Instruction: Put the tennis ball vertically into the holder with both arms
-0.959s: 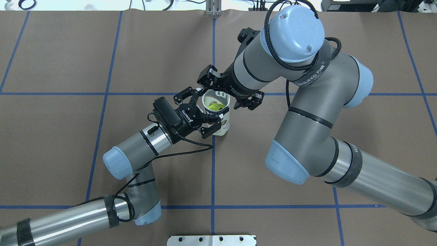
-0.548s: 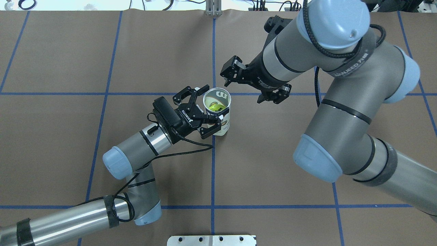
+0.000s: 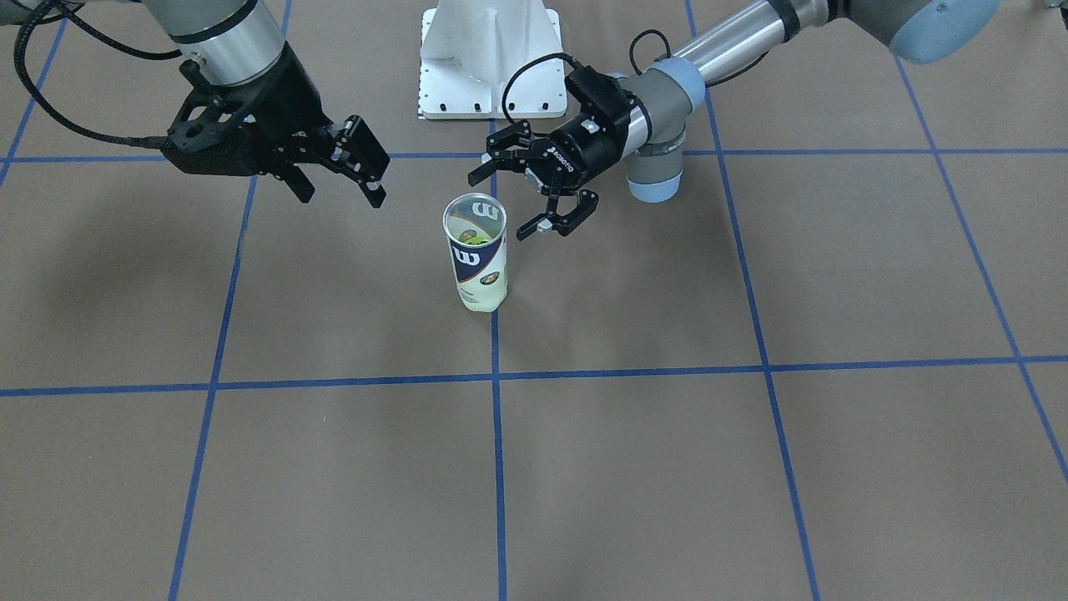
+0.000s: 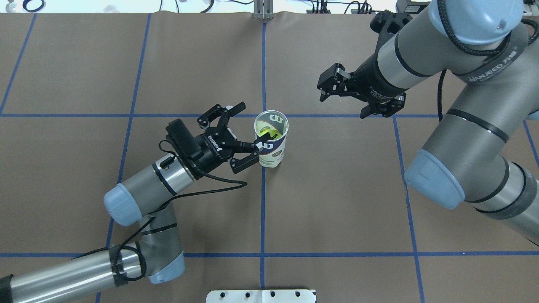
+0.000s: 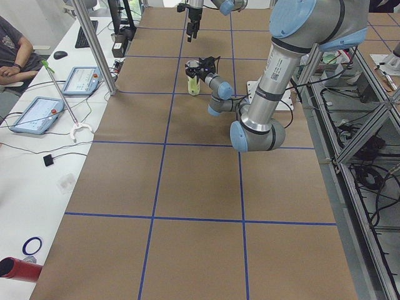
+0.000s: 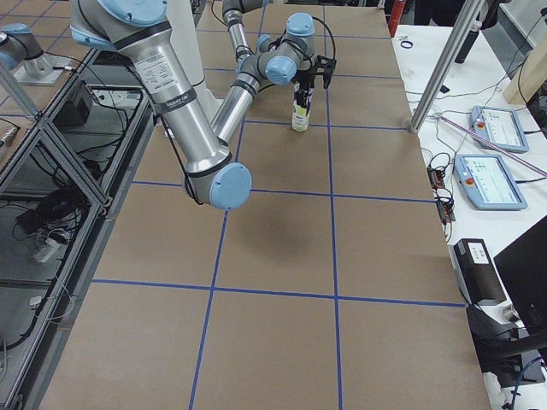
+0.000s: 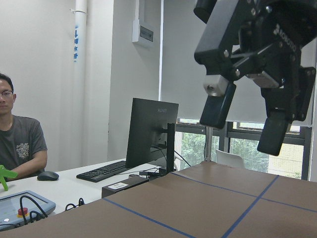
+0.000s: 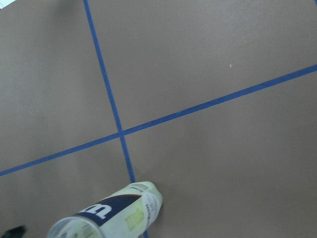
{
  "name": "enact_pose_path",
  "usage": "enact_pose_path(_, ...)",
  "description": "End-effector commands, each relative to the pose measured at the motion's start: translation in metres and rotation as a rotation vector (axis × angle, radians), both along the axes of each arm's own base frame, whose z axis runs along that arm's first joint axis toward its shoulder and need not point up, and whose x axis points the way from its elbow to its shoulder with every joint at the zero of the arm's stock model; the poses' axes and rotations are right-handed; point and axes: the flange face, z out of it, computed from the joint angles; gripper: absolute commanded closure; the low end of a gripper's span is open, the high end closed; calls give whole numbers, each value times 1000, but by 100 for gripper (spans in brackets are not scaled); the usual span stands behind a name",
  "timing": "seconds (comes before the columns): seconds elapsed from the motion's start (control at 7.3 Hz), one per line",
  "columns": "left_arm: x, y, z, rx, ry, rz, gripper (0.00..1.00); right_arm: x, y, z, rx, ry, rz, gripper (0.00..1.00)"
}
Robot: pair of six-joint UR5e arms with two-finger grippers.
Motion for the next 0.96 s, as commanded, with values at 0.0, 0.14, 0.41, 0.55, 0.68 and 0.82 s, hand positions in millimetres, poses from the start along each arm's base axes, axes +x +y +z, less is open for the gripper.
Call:
enact_pose_path(0.0,-76,19,48,-20,-17,-31,1,18,-10,39,65,64,-47,1)
enact_pose_path(0.14,-103,13,65,-104,1,-147,1,32,-16,67,96,111,-74,1)
enact_pose_path(0.41,-141,-12,101,-234,7,-293,1,63,-46,117,150,185,-144,1)
enact_pose_path(0.55,-167,-31,128,-319,33,-298,1,81,-67,137,171,217,-161,1)
enact_pose_path(0.68,-198,-51,154,-360,-22,-351,1,101,-91,162,193,249,-195,1)
enact_pose_path(0.82,-213,-73,162,-407,-105,-411,1,122,-110,186,205,265,-229,1)
